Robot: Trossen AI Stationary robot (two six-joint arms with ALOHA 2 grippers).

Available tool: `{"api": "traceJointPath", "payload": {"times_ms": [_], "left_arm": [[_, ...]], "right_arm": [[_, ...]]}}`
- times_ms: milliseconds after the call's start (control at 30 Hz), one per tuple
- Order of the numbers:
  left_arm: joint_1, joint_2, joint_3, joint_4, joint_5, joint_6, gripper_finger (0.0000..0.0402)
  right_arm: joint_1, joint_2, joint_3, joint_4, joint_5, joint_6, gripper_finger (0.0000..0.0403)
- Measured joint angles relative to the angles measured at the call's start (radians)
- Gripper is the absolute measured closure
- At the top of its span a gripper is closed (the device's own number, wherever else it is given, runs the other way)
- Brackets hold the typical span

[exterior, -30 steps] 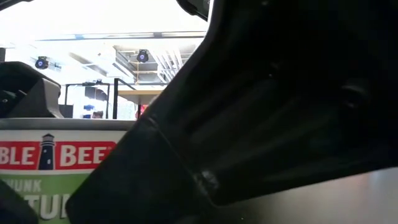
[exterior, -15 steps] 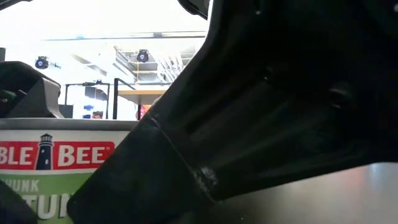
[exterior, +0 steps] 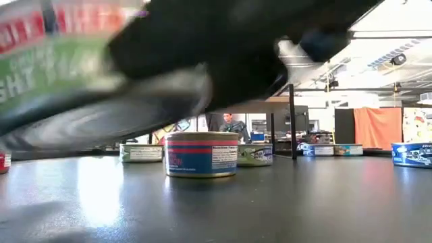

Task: Stack canned seafood by type on shelf
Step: Stack the light green tuna can on top of the light green tuna can on the shelf

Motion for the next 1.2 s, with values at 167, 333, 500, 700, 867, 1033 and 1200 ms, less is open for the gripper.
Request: {"api": "traceJointPath", "payload": {"times_ms": [167, 333, 500, 700, 867, 1033, 1200], "left_arm": [[-0.045, -0.017, 0.0, -0.139, -0.008, -0.154, 0.002], [-0.077, -0.015, -0.002, -0.114, -0.086, -0.248, 0.002], [-0.067, 0.045, -0.002, 0.073, -0.093, -0.186, 0.002], [-0.028, 0.103, -0.003, 0.155, -0.104, -0.139, 0.0019], [-0.028, 0.09, 0.003, 0.155, -0.111, -0.091, 0.0019], [-0.025, 0.087, 0.028, 0.157, -0.133, -0.035, 0.0019], [-0.02, 0.087, 0.04, 0.16, -0.163, 0.003, 0.0019]], "right_arm": [[0.003, -0.064, 0.0, -0.007, -0.021, -0.043, 0.0066], [0.003, -0.118, 0.0, -0.106, -0.029, -0.045, 0.01], [-0.001, -0.112, -0.004, -0.176, -0.021, -0.013, 0.0136], [0.005, -0.093, -0.005, -0.197, -0.022, 0.014, 0.0132], [0.004, -0.099, -0.006, -0.242, -0.02, 0.012, 0.0096], [-0.001, -0.104, 0.037, -0.249, 0.028, -0.029, 0.0045], [-0.016, -0.077, 0.117, -0.247, 0.032, -0.071, 0.0016]]}}
